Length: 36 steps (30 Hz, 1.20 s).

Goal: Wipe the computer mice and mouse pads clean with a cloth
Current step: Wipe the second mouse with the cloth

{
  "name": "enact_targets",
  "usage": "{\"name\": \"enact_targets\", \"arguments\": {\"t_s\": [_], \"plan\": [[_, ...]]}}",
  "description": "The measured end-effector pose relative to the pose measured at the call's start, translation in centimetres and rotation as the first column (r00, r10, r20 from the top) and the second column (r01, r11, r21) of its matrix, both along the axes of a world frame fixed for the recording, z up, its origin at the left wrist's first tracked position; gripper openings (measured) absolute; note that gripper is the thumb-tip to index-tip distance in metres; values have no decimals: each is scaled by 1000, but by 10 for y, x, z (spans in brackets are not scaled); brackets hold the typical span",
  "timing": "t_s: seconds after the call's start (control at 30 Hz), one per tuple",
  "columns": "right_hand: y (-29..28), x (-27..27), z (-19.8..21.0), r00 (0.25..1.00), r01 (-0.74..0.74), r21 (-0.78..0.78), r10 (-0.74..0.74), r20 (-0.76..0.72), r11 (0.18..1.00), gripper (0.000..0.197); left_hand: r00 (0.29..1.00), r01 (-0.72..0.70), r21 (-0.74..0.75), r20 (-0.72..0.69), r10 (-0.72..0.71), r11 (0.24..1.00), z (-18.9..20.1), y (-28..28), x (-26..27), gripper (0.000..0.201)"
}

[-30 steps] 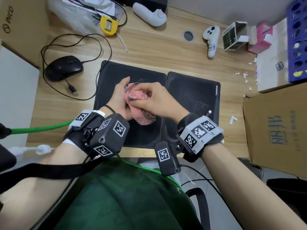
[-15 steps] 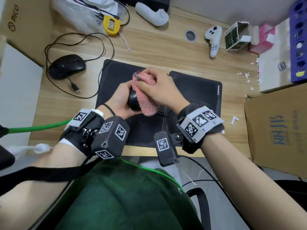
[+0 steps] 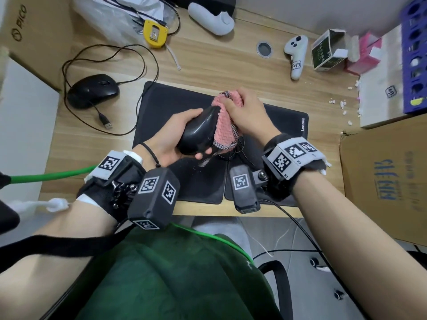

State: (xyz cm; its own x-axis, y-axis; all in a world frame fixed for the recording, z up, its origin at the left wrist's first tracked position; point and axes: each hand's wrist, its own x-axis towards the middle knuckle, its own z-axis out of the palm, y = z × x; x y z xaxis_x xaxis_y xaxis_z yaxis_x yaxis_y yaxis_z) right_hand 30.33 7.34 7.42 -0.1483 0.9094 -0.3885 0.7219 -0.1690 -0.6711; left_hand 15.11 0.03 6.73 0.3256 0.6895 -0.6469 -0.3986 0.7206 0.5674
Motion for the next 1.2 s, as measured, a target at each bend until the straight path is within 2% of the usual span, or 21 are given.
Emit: {"name": "enact_targets", "arguments": {"t_s": [0.1,0.2,0.3,0.4,0.57,0.7,0.83,0.97,1.07,1.2], "plan": [[-1,2,-3,1000,20,-21,-20,11,1000,30,1000,-8,-31,-22,7,999,-4,-4,3,35],[-4,2,-8,998,50,-40,-48,47,998,27,1000,-18,-60,-26,17,998,-6,-7,1,35],[-8,10,-12,994,78,-44,-75,73,996,24,990,-125,-106,56,131,987,-6,-5,-3,40],[-15,15,-16,990,141,-23,-141,9,990,23,967,-202,-165,122,223,965,-6,-1,-6,47],[-21,3,-7,975,152,13,-148,-164,988,18,994,-109,-195,-14,108,975,-13,-3,-1,41],[-24,-6,-10,986,91,-13,-92,-139,996,21,999,-40,-178,11,42,983,-11,-7,1,39],[-20,3,-14,994,79,-51,-82,-70,996,14,998,15,-142,62,-6,990,-12,-12,-7,40],[-16,14,-19,991,127,-68,-130,-40,990,11,991,-41,-65,124,49,997,-11,-10,-11,47],[-18,11,-17,981,152,-57,-158,-114,987,14,993,-107,-97,46,112,989,-17,-4,-12,48],[-12,-9,0,959,132,-26,-135,-251,991,23,969,-167,-219,-216,119,961,-34,-5,-11,46]]}}
